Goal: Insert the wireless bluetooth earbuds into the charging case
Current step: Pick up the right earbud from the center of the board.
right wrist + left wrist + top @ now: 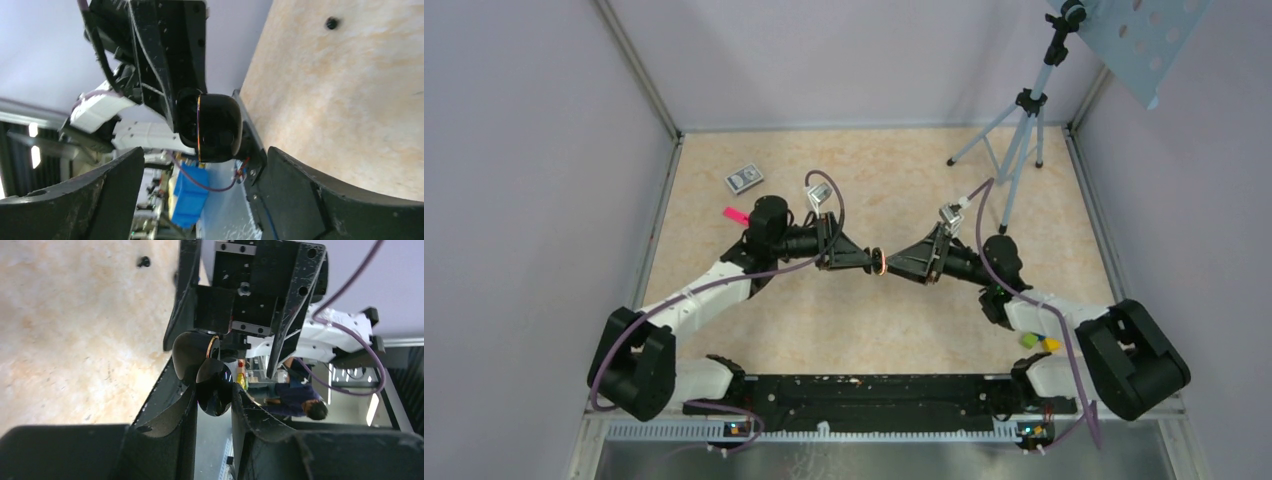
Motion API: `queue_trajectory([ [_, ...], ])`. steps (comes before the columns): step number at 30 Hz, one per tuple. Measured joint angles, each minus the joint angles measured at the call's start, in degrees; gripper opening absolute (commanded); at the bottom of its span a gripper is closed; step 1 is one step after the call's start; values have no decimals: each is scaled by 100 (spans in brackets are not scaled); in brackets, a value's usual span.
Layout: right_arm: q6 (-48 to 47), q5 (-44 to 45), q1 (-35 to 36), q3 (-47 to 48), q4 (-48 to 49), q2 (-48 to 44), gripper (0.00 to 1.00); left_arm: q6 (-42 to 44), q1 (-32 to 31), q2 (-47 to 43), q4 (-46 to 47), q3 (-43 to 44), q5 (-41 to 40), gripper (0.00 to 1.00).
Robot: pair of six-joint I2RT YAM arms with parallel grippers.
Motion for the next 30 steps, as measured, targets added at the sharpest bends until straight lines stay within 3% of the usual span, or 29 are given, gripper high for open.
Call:
queue_trajectory([
  [4,-804,420,-236,74,-1818,-739,91,640,160,-181,-1034,184,-269,0],
  [9,-2273,2048,-444,1123,-5370,-1808,96,1266,479,-391,-1919,262,-319,0],
  [14,-2879,4048,-743,1980,-7635,-2170,85,1882,518,-380,-2726,496,-323,0],
  [18,-2929,4898,-1311,1939,-8802,-1917,82,2118,516,-295,-2942,603,-295,0],
  [22,-2874,5528,-1502,1773,-9665,-1421,67,2192,511,-232,-3047,603,-273,0],
  [25,-2787,5755,-1537,1668,-9919,-1303,52,2192,509,-229,-3008,601,-212,0],
  [30,-2789,5851,-1775,1663,-9932,-1003,47,2216,505,-181,-2944,579,-90,0],
])
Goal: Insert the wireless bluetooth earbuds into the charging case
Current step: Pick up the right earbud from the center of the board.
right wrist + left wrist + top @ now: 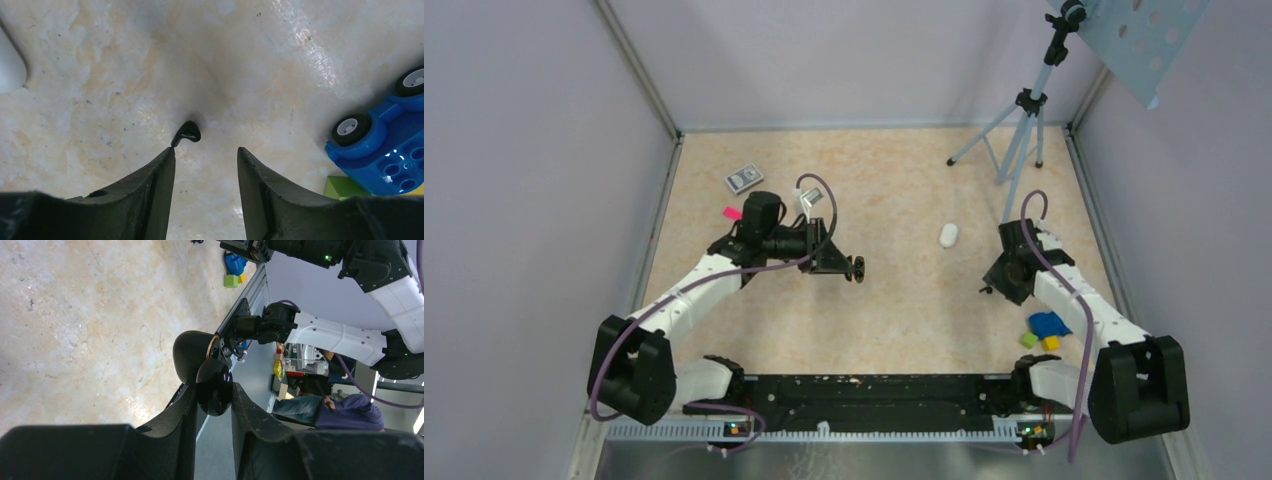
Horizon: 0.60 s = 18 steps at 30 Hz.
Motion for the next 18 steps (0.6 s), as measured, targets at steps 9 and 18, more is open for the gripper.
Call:
queue_trajectory([
  [9,17,-170,-83,0,374,581,37,22,0,50,66,-96,31,0],
  [18,105,-492,-83,-13,723,761,30,22,0,50,175,-175,46,0],
])
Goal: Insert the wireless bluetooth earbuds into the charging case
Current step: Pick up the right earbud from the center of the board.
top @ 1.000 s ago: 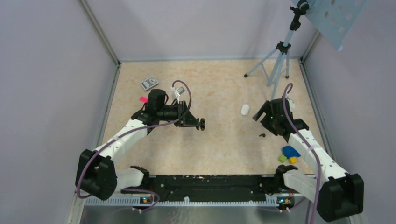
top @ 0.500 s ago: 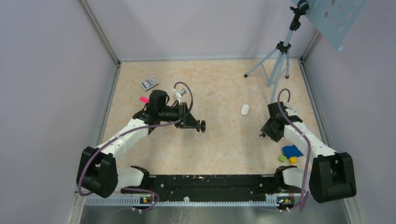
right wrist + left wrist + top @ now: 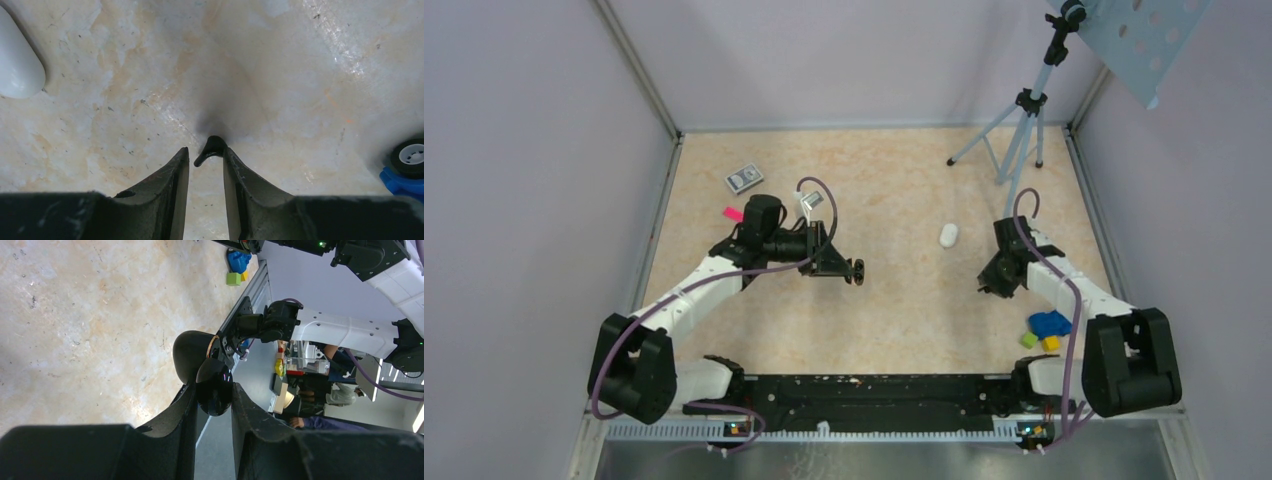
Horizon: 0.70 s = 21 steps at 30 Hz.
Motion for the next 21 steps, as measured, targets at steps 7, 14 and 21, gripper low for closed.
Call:
queue_trajectory([
  [7,-7,-46,0,-37,52,140,30,2,0,2,39,0,4,0],
  [14,-15,-76,0,-96,140,203,18,0,0,50,57,0,26,0],
  [21,-55,-122,0,-184,238,116,18,0,0,50,72,0,35,0],
])
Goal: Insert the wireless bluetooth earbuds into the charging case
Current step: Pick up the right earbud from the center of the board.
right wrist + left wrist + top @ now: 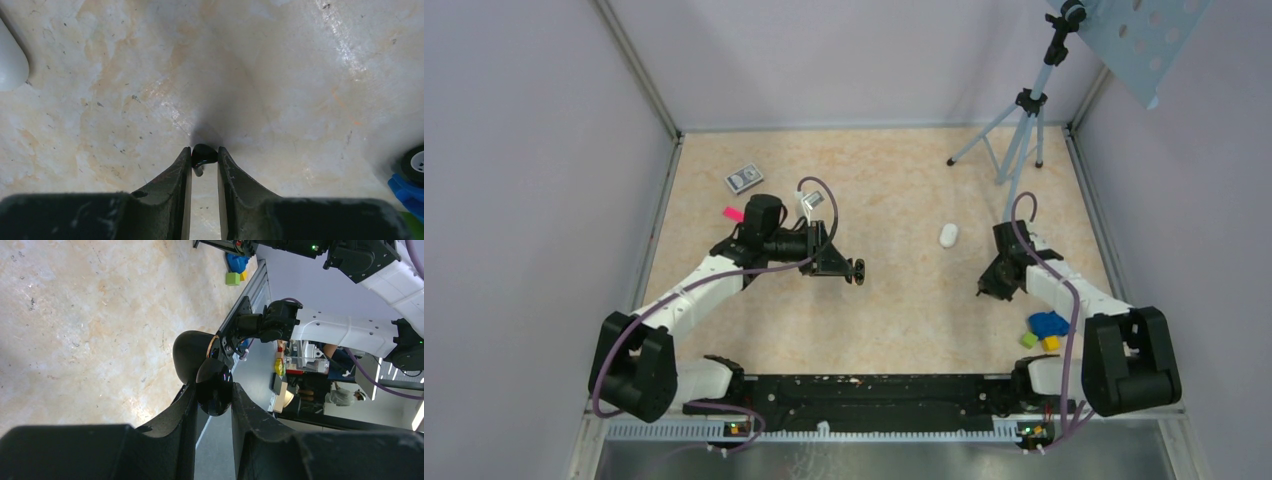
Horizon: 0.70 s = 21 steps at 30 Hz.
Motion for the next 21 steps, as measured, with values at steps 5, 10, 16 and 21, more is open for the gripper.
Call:
queue_trajectory([
  [5,-146,-153,0,-188,79,-234,25,0,0,4,2,0,7,0],
  [10,-396,-251,0,-251,37,-382,39,24,-4,74,-28,0,7,0],
  [16,-629,-293,0,-251,-57,-382,37,44,-4,92,-42,0,9,0],
  [21,-721,-295,0,-251,-79,-382,31,42,-4,136,-44,0,7,0],
])
